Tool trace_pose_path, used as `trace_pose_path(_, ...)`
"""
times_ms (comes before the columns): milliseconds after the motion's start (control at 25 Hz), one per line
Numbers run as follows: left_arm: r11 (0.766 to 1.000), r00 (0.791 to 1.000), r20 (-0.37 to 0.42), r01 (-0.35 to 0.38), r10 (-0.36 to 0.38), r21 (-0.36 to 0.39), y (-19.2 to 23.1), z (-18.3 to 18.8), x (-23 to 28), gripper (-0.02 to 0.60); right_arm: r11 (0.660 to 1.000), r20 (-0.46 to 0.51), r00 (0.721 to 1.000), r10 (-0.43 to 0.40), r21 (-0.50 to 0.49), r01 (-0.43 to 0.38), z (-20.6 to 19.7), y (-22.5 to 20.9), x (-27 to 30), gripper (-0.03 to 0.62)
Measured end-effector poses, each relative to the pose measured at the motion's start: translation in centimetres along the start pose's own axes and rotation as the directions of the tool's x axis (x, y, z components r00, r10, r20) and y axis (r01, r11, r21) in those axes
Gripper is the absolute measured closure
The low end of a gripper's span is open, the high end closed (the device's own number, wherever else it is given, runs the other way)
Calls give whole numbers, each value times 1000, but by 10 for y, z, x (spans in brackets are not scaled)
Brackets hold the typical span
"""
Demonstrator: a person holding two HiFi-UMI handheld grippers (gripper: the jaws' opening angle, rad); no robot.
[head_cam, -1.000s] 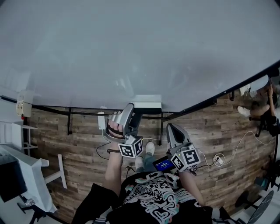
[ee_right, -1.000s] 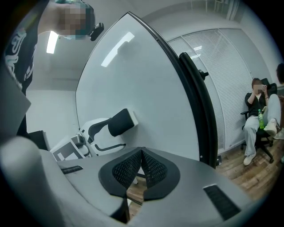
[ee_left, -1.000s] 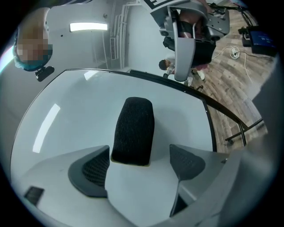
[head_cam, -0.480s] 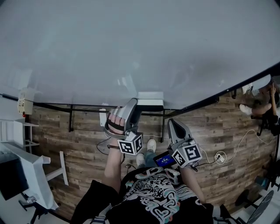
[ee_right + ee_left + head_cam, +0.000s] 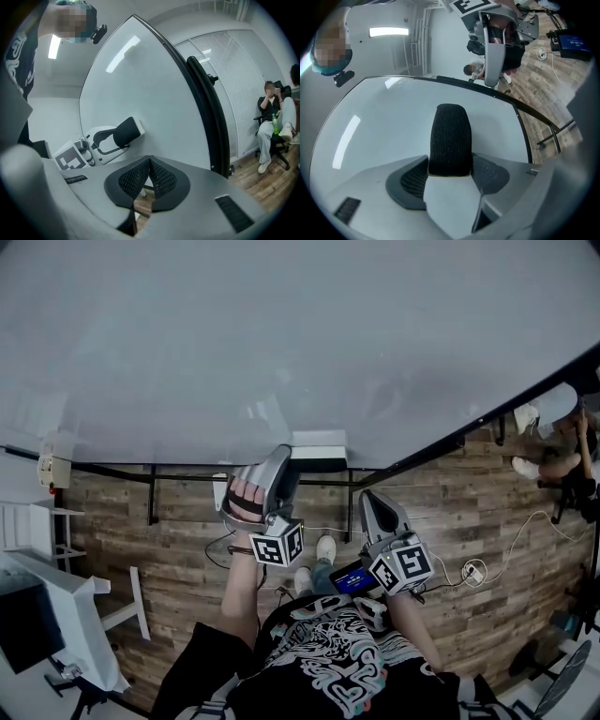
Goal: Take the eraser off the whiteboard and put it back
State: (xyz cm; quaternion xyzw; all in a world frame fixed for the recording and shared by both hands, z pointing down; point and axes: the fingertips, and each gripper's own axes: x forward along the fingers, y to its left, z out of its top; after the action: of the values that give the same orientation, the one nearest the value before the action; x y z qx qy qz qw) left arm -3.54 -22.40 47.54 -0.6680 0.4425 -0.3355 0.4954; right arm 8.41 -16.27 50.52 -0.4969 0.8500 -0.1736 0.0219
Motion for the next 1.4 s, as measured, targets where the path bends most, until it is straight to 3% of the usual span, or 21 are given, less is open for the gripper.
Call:
trace_pose_path(560, 1000, 1000, 17, 3, -3, 8, 3, 12, -19, 302, 1000, 9, 1000, 29, -3, -29, 1, 16, -7, 579)
trace_pose_path(1400, 1000, 1000, 9, 2, -2, 22, 14, 19, -73, 301, 1000, 80, 997, 3, -22, -1, 16, 43, -46, 579)
